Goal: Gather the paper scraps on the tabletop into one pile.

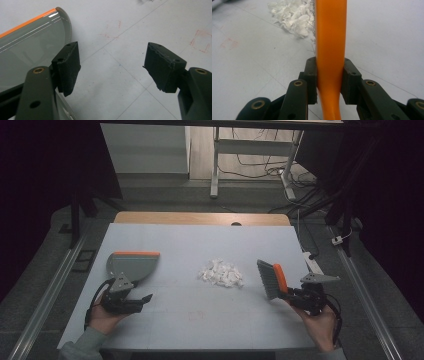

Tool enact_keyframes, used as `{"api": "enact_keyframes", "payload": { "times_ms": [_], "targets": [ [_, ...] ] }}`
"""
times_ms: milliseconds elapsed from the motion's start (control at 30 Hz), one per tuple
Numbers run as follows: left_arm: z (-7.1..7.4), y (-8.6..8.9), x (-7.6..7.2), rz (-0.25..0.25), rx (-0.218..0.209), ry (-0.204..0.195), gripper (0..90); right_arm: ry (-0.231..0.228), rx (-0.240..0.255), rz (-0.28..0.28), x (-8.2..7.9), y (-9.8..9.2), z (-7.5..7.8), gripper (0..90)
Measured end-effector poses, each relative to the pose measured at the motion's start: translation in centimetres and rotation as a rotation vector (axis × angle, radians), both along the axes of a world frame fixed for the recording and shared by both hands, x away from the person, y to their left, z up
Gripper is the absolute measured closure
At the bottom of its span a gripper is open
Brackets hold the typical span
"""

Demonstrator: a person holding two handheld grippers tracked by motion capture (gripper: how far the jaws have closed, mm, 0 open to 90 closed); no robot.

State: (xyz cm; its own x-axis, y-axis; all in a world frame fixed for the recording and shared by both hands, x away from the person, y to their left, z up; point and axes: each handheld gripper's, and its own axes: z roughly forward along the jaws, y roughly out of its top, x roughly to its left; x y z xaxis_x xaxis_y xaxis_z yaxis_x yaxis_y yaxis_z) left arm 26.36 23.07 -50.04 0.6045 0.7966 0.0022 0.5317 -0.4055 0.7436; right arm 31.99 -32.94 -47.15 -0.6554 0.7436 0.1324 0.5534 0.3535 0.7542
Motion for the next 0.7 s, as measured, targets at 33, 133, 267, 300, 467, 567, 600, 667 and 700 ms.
{"api": "enact_keyframes", "payload": {
  "times_ms": [33,133,267,300,467,567,600,667,700],
  "targets": [
    [0.01,0.01,-0.02,0.001,-0.002,-0.001,29.4,-0.006,-0.003,0.0,-0.04,0.08,0.04,70.3],
    [0.04,0.05,-0.05,0.001,-0.002,-0.002,29.4,-0.016,-0.001,0.004,-0.14,0.21,0.13,70.3],
    [0.05,0.03,-0.05,0.001,-0.002,-0.002,29.4,-0.017,0.001,0.0,-0.12,0.16,-0.01,70.3],
    [0.04,0.01,-0.04,0.001,-0.002,-0.002,29.4,-0.016,0.001,0.001,-0.1,0.12,-0.02,70.3],
    [0.02,-0.04,0.0,0.0,0.0,0.001,29.4,-0.023,0.009,-0.006,-0.15,-0.07,0.15,70.3],
    [0.02,-0.02,0.02,0.0,-0.001,0.001,29.4,-0.028,0.014,-0.011,-0.19,-0.15,0.23,70.3],
    [0.01,-0.01,0.02,0.001,-0.002,0.001,29.3,-0.028,0.013,-0.01,-0.19,-0.17,0.23,70.3],
    [0.01,0.03,0.02,0.001,-0.001,0.001,29.3,-0.03,0.011,-0.009,-0.18,-0.18,0.17,70.3],
    [0.02,0.04,0.01,0.001,-0.001,0.001,29.3,-0.028,0.011,-0.007,-0.16,-0.17,0.12,70.3]
  ]
}}
